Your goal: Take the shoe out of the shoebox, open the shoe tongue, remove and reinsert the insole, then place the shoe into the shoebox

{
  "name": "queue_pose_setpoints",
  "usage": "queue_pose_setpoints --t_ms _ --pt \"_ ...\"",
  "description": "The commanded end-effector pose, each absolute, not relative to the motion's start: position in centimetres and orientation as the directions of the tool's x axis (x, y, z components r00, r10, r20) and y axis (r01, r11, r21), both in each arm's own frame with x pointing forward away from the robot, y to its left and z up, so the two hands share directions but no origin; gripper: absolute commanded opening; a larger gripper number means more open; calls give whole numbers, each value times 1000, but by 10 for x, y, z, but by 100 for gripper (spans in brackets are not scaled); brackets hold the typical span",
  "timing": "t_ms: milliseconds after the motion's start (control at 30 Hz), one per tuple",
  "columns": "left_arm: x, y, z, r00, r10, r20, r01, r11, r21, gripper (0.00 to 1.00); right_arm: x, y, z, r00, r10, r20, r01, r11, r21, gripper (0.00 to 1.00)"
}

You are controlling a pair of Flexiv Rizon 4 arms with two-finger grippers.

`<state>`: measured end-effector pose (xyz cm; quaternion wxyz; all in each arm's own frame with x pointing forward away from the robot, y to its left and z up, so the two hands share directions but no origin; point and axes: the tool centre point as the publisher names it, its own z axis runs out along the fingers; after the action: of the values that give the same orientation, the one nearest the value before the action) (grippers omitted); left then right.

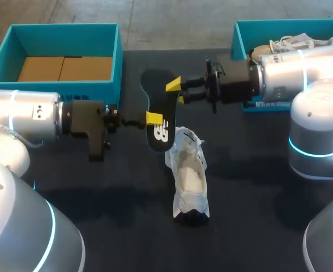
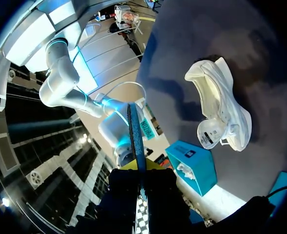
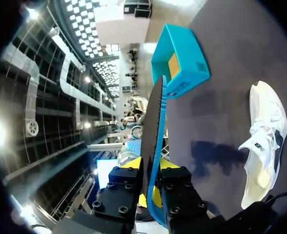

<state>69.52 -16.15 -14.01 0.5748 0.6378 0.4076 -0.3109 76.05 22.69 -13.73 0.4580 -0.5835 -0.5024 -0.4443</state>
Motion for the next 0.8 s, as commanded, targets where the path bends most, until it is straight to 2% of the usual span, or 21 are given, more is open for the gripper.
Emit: queue_pose_setpoints --t_ms 33,200,233,300,500,700,800 --pt "694 -163 -141 477 161 -864 876 -3 482 0 764 233 -136 102 186 977 994 -69 -90 17" --pt "694 -163 -141 477 161 -864 876 -3 482 0 763 234 -135 103 190 976 993 -68 -92 13" --pt "694 -163 -141 477 161 -864 876 -3 482 0 763 234 -135 104 191 976 993 -69 -92 9" --pt "694 -163 -141 477 161 -864 876 -3 482 0 763 234 -135 105 192 976 993 -70 -93 5" --pt "694 -163 -141 477 161 -864 876 -3 482 0 763 234 -134 102 192 976 993 -72 -90 7" --pt "694 -163 -141 477 161 -864 876 -3 482 0 763 233 -133 98 191 977 994 -73 -85 15" --pt "694 -163 -141 477 161 -864 876 -3 482 0 763 233 -133 98 190 977 994 -72 -86 13"
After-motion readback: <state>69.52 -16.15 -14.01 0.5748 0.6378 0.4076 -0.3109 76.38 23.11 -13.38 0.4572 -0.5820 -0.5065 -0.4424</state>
